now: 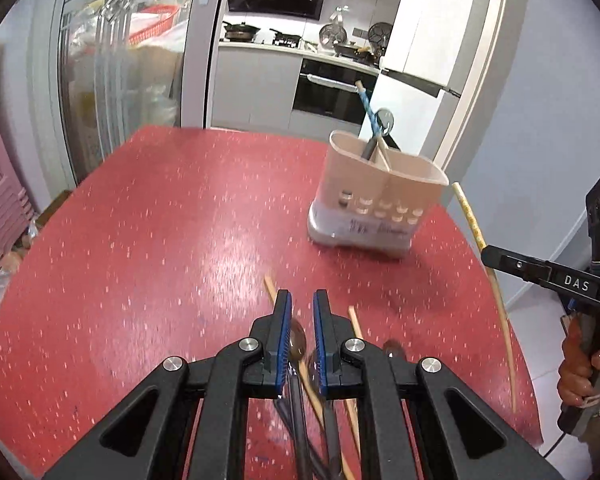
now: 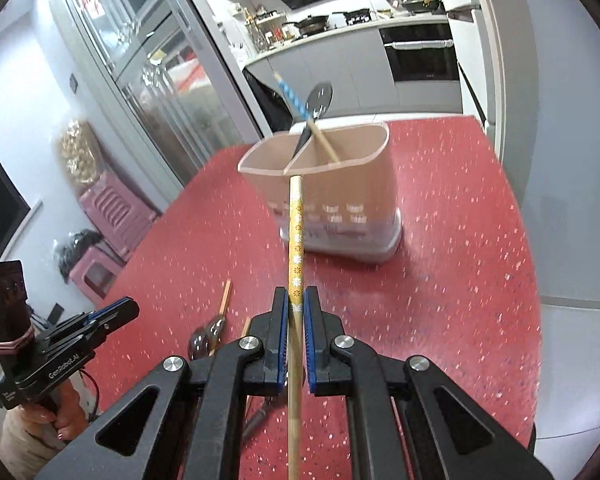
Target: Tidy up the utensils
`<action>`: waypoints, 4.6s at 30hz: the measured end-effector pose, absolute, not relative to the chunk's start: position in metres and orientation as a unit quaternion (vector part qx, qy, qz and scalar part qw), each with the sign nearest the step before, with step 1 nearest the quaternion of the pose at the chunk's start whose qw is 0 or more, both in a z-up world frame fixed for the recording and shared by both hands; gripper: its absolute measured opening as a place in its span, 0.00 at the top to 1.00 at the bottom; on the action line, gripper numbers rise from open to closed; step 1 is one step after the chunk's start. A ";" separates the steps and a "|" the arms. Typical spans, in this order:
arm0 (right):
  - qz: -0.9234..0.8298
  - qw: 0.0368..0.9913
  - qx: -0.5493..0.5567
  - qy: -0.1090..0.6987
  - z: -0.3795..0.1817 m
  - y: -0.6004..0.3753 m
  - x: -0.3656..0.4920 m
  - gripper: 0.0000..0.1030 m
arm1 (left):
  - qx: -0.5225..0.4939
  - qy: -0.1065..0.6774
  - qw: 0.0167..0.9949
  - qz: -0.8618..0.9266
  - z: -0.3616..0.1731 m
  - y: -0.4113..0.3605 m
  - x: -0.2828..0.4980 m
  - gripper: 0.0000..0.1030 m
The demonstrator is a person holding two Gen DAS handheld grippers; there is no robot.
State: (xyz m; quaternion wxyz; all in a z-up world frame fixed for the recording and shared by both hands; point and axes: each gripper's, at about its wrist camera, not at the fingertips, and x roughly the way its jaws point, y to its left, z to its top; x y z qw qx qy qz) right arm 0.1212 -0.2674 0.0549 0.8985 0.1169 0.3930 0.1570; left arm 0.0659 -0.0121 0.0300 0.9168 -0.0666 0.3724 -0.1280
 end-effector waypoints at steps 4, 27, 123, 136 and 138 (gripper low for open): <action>0.159 0.902 0.117 0.385 0.062 -0.273 0.123 0.92 | -0.061 0.375 0.916 -0.129 0.034 -0.012 0.071 0.64; 0.175 0.879 0.123 0.425 0.028 -0.262 0.114 0.92 | 0.011 0.494 0.865 -0.086 -0.040 -0.033 0.050 0.17; 0.177 0.871 0.135 0.437 0.017 -0.263 0.118 0.92 | 0.027 0.478 0.873 -0.097 -0.045 -0.007 0.065 0.76; 0.180 0.868 0.140 0.440 0.015 -0.263 0.120 0.92 | 0.023 0.475 0.878 -0.051 -0.037 -0.003 0.080 0.75; 0.180 0.868 0.142 0.441 0.014 -0.265 0.120 0.92 | 0.021 0.477 0.877 -0.057 -0.039 -0.002 0.084 0.75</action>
